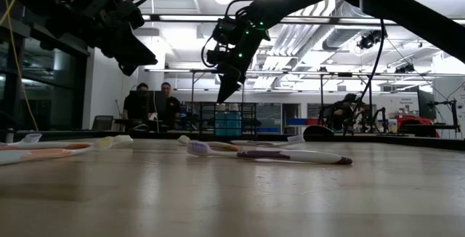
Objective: Pick & Place toothbrushing station
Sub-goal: Adjust the mouthwash into the wire organizer
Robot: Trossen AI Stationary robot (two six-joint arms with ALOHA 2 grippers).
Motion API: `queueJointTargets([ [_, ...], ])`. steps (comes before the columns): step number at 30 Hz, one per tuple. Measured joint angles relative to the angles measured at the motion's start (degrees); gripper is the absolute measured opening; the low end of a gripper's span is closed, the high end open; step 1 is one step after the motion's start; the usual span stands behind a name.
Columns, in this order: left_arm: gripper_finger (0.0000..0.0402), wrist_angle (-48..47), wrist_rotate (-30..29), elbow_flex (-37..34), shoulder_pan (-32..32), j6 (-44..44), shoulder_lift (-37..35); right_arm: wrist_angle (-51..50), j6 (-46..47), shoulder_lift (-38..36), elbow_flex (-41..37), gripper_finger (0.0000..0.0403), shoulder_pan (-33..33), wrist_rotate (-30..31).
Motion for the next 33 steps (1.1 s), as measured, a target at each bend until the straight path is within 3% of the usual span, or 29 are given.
queueJointTargets([
  [17,0.0071,-0.01,0.0,0.0,0.0,0.0,0.0,-0.16,-0.17,-0.02,0.0,0.0043,-0.02,1.88],
  [33,0.0071,-0.02,0.0,0.0,0.01,-0.02,0.0,-0.53,-0.29,-0.12,0.02,0.0043,-0.03,11.03],
])
